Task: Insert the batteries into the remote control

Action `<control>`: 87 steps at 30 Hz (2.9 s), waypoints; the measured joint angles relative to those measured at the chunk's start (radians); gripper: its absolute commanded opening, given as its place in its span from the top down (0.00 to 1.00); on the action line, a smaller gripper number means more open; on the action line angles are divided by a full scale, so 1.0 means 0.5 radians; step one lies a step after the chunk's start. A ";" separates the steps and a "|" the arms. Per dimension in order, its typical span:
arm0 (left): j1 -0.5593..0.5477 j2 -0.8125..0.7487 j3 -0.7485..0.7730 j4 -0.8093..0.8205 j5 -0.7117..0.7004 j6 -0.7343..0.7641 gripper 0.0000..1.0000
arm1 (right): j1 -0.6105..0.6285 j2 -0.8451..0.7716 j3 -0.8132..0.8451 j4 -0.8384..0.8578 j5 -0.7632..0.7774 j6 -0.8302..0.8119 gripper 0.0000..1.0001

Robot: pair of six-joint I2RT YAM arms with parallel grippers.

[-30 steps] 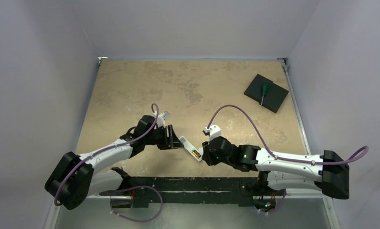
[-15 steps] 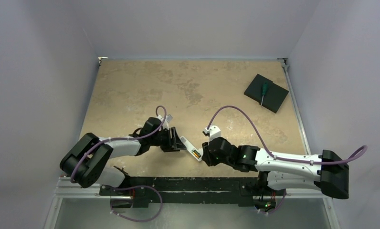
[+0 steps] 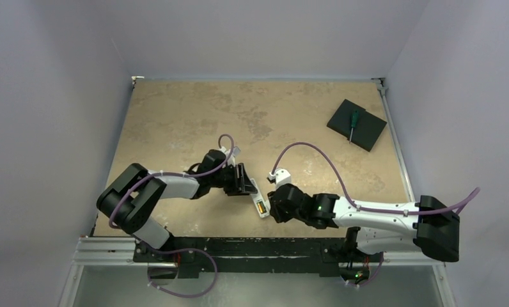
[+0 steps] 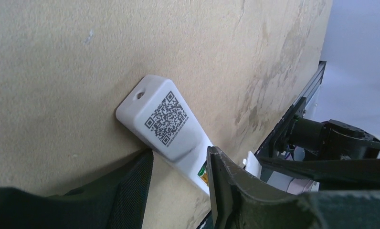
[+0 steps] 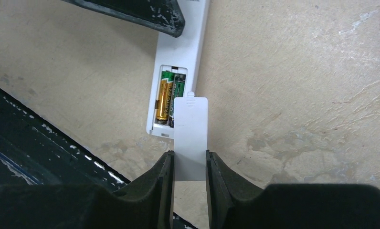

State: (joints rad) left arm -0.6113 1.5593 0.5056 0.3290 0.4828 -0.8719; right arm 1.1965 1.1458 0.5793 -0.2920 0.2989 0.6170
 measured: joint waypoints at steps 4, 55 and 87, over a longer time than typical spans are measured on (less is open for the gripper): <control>-0.017 0.063 0.060 0.011 0.000 0.000 0.55 | 0.000 0.002 0.027 0.008 0.005 0.001 0.84; -0.050 -0.970 0.605 -1.501 -0.575 0.613 0.57 | 0.320 0.587 0.423 -0.226 0.521 0.608 0.81; -0.048 -0.959 0.605 -1.528 -0.561 0.632 0.57 | 0.321 0.680 0.475 -0.232 0.536 0.642 0.58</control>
State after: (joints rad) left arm -0.6353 1.0798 0.8082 -0.4351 0.2024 -0.5556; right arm 1.3571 1.4857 0.8165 -0.4080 0.5667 0.9379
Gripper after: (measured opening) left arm 0.432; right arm 0.398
